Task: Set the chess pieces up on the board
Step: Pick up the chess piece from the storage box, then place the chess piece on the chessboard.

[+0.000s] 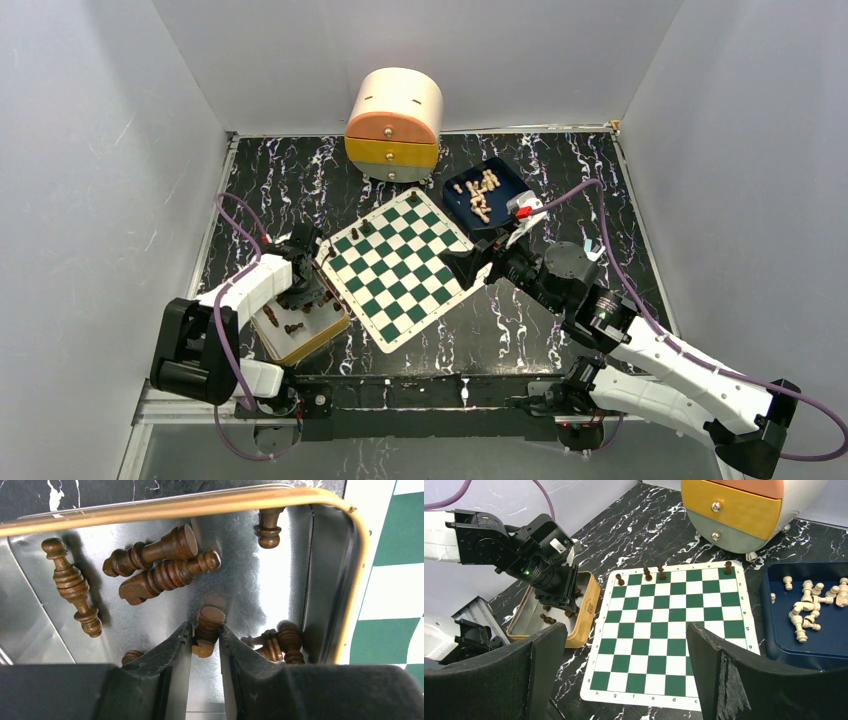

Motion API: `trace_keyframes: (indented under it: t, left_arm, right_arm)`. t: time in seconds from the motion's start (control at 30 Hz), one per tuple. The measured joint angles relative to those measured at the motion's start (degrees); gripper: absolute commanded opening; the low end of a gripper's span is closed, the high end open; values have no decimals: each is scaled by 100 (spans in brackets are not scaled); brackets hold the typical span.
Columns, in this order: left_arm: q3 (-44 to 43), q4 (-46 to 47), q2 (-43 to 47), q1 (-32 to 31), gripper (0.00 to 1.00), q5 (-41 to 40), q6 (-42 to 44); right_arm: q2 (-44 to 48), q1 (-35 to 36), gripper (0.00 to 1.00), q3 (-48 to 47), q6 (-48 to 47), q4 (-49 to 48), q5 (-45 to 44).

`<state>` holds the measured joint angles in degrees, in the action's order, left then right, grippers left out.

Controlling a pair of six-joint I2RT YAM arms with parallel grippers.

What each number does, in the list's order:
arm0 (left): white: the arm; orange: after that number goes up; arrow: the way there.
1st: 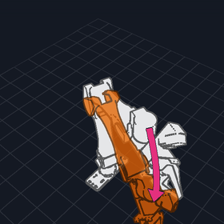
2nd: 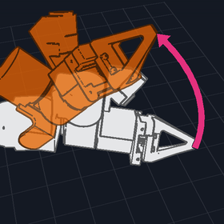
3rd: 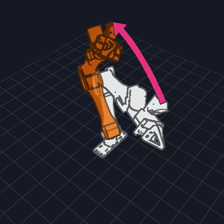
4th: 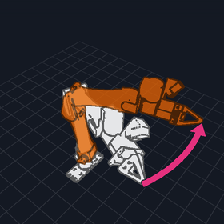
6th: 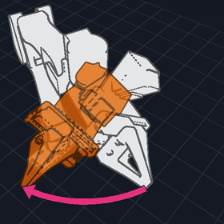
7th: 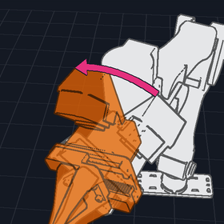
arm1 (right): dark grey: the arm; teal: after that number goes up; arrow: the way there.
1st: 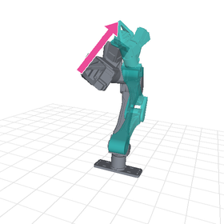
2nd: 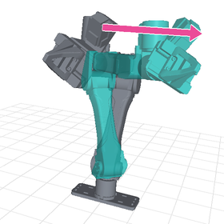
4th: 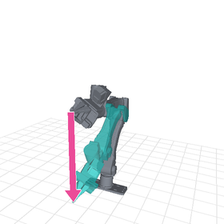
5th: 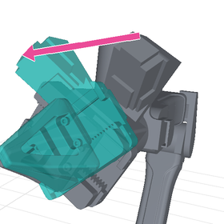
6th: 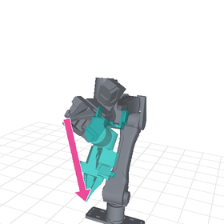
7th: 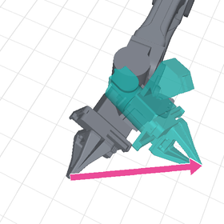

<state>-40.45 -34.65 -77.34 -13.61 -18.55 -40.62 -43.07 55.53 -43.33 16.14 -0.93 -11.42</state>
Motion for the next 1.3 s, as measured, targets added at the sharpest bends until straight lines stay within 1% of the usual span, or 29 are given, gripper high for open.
trace_keyframes:
  t: [0.1, 0.33, 0.57, 0.73, 0.9, 0.97, 1.07, 1.13, 1.23, 1.3]
  left_arm:
    - [-2, 46, -11, 0, 15, -4, 52]
    - [-131, -199, 76, 0, 13, -15, 210]
    - [-730, -616, 592, 0, 10, 61, 601]
    - [-1150, -826, 809, 0, 9, 490, 1008]
    - [-1506, -931, 868, 0, 9, 1169, 1338]
    - [-1578, -907, 872, 0, 9, 1552, 1449]
    - [-1598, -798, 874, 2, 9, 2347, 1558]
    - [-1598, -684, 872, 0, 8, 2966, 1556]
    - [-1598, -487, 874, -9, 8, 3676, 1550]
    - [-1598, -369, 874, -26, 8, 4079, 1556]
  right_arm:
    - [0, 0, 99, 0, 13, 0, 0]
    - [-2, 0, 99, 0, 31, 0, 0]
    - [-50, 0, 99, 0, 42, -4, 50]
    - [-162, 0, 99, 85, -144, -105, 164]
    - [-420, 0, 99, 234, -603, -195, 358]
    - [-522, 0, 99, 304, -918, -219, 566]
    - [-693, 0, 98, 391, -1482, -308, 1005]
    - [-809, 0, 94, 442, -1873, -376, 1342]
    - [-922, 0, 90, 586, -2452, -527, 1853]
    - [-1069, 0, 83, 686, -2970, -654, 2243]
